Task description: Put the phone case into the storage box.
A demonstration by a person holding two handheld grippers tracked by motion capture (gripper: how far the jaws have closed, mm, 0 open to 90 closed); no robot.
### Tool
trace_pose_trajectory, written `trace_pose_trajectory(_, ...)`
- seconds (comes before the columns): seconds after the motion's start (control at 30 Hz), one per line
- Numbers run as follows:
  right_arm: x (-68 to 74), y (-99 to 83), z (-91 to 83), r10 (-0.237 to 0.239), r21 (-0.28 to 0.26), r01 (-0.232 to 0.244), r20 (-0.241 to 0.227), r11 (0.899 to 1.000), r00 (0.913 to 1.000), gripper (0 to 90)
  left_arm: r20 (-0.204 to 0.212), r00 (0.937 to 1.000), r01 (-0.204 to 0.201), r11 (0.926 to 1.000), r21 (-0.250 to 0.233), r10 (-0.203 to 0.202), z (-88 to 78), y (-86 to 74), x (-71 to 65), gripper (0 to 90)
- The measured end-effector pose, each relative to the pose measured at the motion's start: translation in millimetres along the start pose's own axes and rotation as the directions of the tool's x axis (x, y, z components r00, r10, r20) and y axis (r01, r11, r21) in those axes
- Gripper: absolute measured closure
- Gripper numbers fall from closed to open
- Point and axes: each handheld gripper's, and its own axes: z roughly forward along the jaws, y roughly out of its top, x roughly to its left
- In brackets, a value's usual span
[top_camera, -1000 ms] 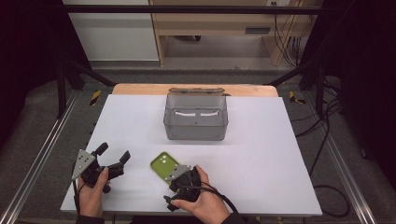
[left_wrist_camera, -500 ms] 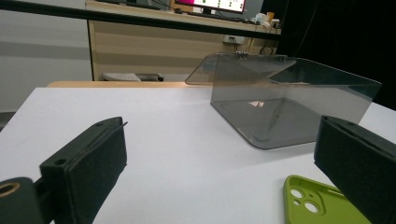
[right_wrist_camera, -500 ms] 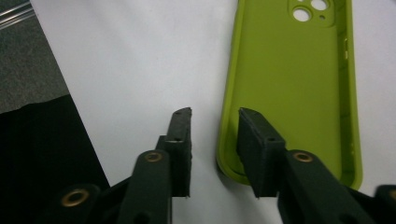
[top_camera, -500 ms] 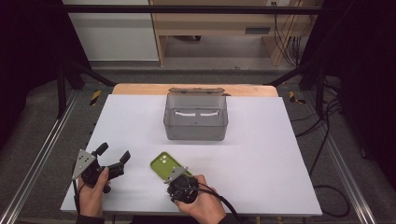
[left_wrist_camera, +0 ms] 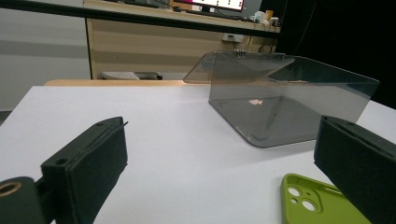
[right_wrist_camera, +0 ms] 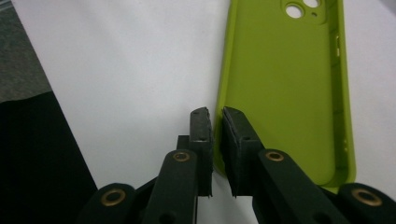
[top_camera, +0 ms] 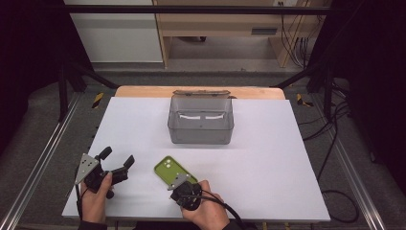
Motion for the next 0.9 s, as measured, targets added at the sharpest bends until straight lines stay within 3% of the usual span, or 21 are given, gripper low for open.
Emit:
trace_pose_trajectory(0.13,3.9,-1.8,0.3,-0.007,-0.014,0.008,0.033,1.000,0.9994,84.5,0.004,1.0000,-0.001,0.9999,0.013,0.001,0.2,-0.3,-1.6,2.8)
trace_pose_trajectory(0.2,3.8,-3.7,0.1,0.013,-0.028,-0.012,0.032,1.000,0.9994,84.8,0.007,1.0000,0.006,0.9998,0.021,-0.006,0.3,-0.4,-3.0,2.9)
trace_pose_trajectory(0.47,-4.6,-8.6,-0.8,0.054,-0.062,-0.057,-0.036,0.997,0.9979,87.8,0.030,0.9988,0.037,0.9982,0.047,-0.039,-2.2,3.5,-6.7,2.6)
trace_pose_trajectory(0.53,-9.5,-12.8,-2.4,0.075,-0.090,-0.080,-0.059,0.993,0.9954,87.9,0.033,0.9984,0.045,0.9979,0.047,-0.046,-3.5,5.9,-8.0,2.4)
trace_pose_trajectory(0.63,-17.4,-19.6,-9.0,0.114,-0.154,-0.126,-0.083,0.980,0.9900,87.9,0.031,0.9983,0.048,0.9979,0.044,-0.050,-6.2,10.7,-10.6,2.3)
trace_pose_trajectory(0.67,-22.6,-24.0,-16.0,0.132,-0.204,-0.149,-0.091,0.968,0.9870,87.9,0.032,0.9983,0.047,0.9979,0.043,-0.049,-6.8,12.3,-11.5,2.2)
trace_pose_trajectory(0.7,-22.6,-24.0,-16.0,0.132,-0.204,-0.149,-0.091,0.968,0.9870,87.9,0.029,0.9984,0.047,0.9979,0.045,-0.048,-7.4,14.2,-12.8,2.2)
trace_pose_trajectory(0.73,-27.9,-28.6,-24.0,0.148,-0.258,-0.170,-0.101,0.951,0.9837,88.0,0.023,0.9986,0.047,0.9977,0.048,-0.048,-8.3,16.2,-14.7,2.2)
trace_pose_trajectory(0.77,-30.8,-31.0,-28.2,0.155,-0.287,-0.178,-0.101,0.941,0.9827,87.9,0.021,0.9987,0.045,0.9978,0.049,-0.046,-9.0,18.2,-16.9,2.2)
trace_pose_trajectory(0.8,-30.8,-31.0,-28.2,0.155,-0.287,-0.178,-0.101,0.941,0.9827,87.9,0.014,0.9989,0.044,0.9977,0.051,-0.045,-9.6,20.2,-19.6,2.2)
trace_pose_trajectory(0.9,-39.0,-39.9,-40.5,0.179,-0.388,-0.205,-0.101,0.899,0.9786,87.9,-0.032,0.9977,0.061,0.9964,0.059,-0.059,-10.3,26.0,-30.0,1.5)
